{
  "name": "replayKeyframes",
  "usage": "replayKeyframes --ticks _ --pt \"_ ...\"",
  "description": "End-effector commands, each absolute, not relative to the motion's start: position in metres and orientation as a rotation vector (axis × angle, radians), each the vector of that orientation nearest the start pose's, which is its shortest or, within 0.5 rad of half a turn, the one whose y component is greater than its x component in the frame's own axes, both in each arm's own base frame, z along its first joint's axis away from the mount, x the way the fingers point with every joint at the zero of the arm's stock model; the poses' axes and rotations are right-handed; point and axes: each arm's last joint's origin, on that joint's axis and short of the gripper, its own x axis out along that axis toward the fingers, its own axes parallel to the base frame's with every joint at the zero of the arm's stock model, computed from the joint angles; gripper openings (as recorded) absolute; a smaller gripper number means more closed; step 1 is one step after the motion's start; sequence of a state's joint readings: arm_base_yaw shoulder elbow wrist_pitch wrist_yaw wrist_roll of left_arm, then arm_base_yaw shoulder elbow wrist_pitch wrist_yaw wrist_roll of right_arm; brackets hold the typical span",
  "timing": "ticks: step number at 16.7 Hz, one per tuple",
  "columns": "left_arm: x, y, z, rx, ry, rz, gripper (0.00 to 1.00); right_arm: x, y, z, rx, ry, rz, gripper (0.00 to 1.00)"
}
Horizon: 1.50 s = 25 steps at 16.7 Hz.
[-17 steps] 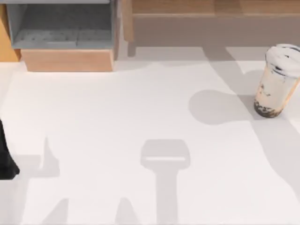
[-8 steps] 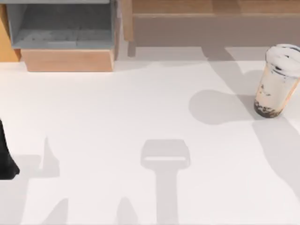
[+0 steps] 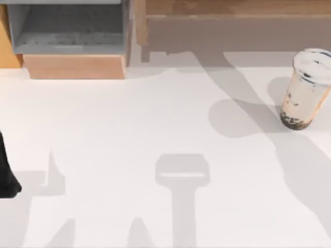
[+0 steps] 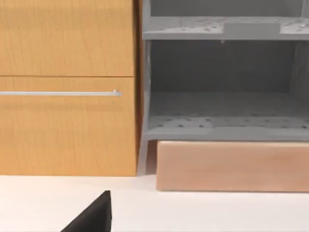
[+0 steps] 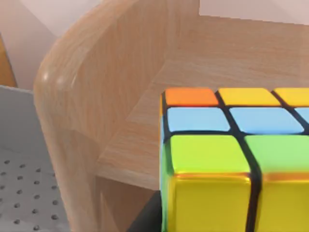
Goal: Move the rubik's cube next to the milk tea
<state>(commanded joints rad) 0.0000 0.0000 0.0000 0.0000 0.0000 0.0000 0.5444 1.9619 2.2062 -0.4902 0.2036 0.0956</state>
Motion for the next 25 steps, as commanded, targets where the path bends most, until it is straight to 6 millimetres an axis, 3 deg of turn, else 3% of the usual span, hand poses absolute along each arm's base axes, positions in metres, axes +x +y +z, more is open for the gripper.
replayKeyframes --ticks 3,7,11,14,16,25 --pt "0.106 -0.001 0.160 0.000 0.000 0.000 1.00 0.377 0.253 0.408 -0.014 0.505 0.411 0.00" --pt "0.106 -0.001 0.160 0.000 0.000 0.000 1.00 0.398 0.262 0.329 -0.023 0.947 0.341 0.00" --pt "0.106 -0.001 0.160 0.000 0.000 0.000 1.00 0.427 0.242 0.240 -0.014 1.343 0.151 0.00" --pt "0.106 -0.001 0.160 0.000 0.000 0.000 1.00 0.440 0.220 0.194 -0.002 1.530 0.025 0.00" --pt "0.106 -0.001 0.160 0.000 0.000 0.000 1.00 0.442 0.214 0.184 0.003 1.568 -0.005 0.00" --pt "0.106 -0.001 0.160 0.000 0.000 0.000 1.00 0.441 0.217 0.188 0.007 1.549 0.016 0.00"
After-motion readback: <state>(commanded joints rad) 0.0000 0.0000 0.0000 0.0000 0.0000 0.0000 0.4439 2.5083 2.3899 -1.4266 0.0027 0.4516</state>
